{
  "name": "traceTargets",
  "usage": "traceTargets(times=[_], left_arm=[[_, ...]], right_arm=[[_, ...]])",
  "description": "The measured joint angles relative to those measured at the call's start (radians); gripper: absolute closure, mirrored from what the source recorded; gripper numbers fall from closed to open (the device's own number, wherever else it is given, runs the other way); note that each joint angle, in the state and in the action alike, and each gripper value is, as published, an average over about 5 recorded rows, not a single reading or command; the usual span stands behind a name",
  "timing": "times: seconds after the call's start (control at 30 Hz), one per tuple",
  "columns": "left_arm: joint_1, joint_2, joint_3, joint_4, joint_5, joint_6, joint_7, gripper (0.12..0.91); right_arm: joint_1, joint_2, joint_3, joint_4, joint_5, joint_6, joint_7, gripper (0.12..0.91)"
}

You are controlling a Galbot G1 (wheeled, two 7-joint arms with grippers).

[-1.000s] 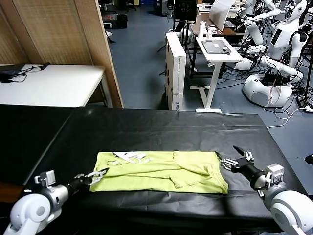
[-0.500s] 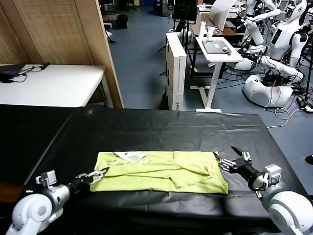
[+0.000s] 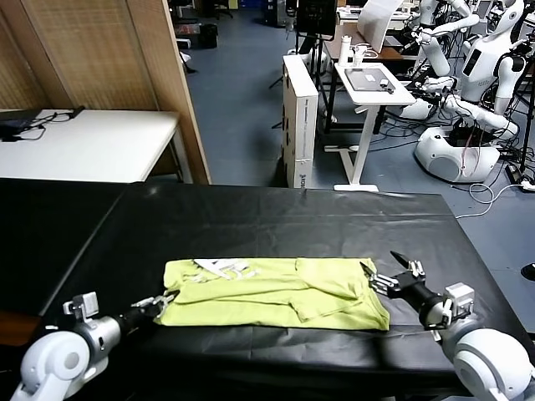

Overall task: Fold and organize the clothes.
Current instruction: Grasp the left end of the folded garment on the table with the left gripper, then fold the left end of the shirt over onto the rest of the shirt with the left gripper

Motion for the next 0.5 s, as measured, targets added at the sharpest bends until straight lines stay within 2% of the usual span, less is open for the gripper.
traceTargets(times=[0.23,0.33,0.5], left_arm=[[0.039,0.068,-0.074,0.013,-0.038,-0.004,-0.003,0.855],[0.065,0.107,-0.125,0.020,-0.042,-0.026,-0.005,0.855],[0.081,0.124,-0.179,-0.018,-0.027,-0.053,-0.048,0.855]], right_arm=[[0.019,0.032,-0.022,-0.035,-0.033,0.015,-0.003,0.118],[0.030,0.047,-0.034,-0.045,-0.045,0.018,-0.003,0.118],[0.027,0.072,-0.035,-0.054,-0.054,0.049,-0.004,0.118]])
